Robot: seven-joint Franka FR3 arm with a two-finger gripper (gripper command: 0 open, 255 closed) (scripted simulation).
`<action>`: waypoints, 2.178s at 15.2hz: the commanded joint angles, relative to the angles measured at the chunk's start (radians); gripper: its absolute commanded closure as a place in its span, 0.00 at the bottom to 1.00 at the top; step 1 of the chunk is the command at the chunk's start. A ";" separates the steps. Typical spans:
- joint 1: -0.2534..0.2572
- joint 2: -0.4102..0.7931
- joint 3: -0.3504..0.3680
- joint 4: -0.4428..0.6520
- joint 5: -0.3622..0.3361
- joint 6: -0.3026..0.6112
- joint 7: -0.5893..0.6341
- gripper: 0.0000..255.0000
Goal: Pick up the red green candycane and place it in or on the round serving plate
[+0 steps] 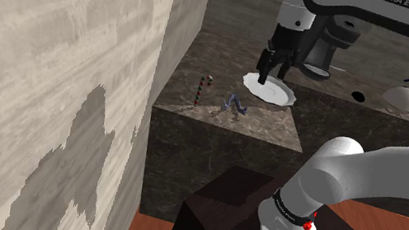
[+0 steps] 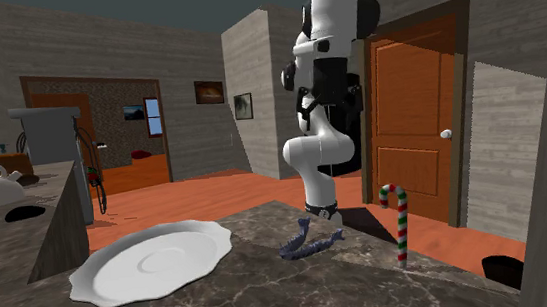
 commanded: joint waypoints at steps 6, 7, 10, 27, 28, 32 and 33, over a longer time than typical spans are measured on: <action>0.019 0.085 0.019 -0.041 0.024 0.212 0.019 0.00; 0.023 0.105 0.023 -0.045 0.028 0.254 0.023 0.00; 0.034 0.173 0.035 -0.049 0.039 0.377 0.032 0.00; 0.052 0.404 0.067 -0.070 0.047 0.750 0.056 0.00; 0.052 0.404 0.067 -0.070 0.047 0.750 0.056 0.00; 0.052 0.404 0.067 -0.070 0.047 0.750 0.056 0.00; 0.052 0.404 0.067 -0.070 0.047 0.750 0.056 0.00</action>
